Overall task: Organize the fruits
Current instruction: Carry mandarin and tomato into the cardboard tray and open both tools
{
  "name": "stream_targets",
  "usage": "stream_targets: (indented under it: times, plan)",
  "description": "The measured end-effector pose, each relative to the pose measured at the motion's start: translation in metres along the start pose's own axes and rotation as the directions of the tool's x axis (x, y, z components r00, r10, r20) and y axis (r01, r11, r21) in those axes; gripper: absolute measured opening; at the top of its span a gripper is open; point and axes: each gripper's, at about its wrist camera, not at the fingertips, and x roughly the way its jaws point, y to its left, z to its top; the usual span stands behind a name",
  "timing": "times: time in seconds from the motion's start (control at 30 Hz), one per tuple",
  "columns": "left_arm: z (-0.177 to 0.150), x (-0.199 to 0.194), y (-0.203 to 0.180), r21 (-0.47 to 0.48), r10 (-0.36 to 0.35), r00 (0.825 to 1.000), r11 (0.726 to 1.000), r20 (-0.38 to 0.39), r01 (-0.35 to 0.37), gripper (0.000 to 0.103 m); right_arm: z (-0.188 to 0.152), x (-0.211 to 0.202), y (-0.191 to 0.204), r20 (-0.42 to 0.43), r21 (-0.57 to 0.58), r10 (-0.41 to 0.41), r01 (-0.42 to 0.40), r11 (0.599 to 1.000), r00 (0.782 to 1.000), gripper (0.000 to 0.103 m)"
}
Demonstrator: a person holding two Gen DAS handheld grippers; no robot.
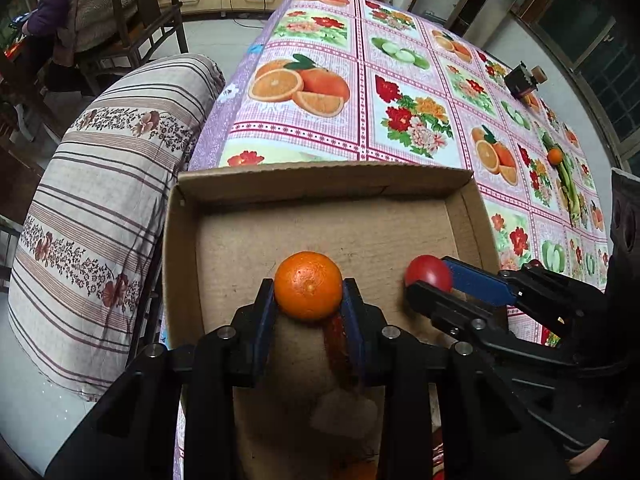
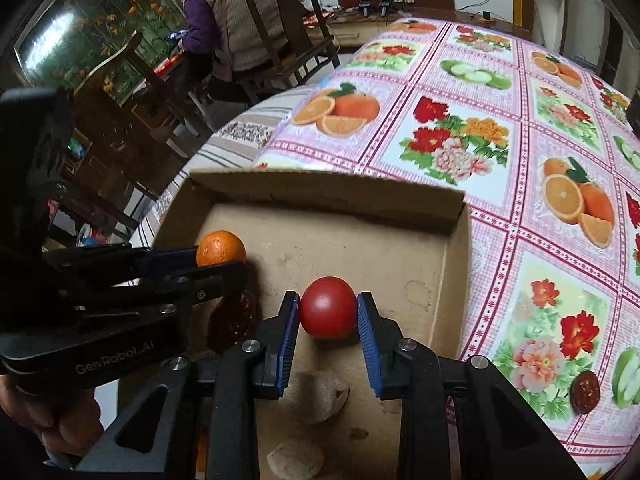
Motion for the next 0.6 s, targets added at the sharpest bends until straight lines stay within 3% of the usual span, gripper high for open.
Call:
stream_targets:
  times: [0.23,0.33,0.6]
  plan:
    - [-0.004,0.004,0.0,0.009,-0.007,1.0,1.0,-0.015,0.007,0.031,0.0,0.003,-0.001,-0.008,0.001,0.002,-0.002,1.0,1.0,0.036]
    - [-0.004,0.001,0.0,0.006,-0.012,1.0,1.0,-0.018,0.012,0.033,0.0,-0.004,-0.001,0.006,0.001,0.0,0.0,1.0,1.0,0.044]
    - [-0.005,-0.022,-0.008,0.019,-0.032,0.999,0.999,0.03,0.031,0.037,-0.013,-0.042,-0.009,0.072,0.029,0.005,-0.007,1.0,0.997,0.044]
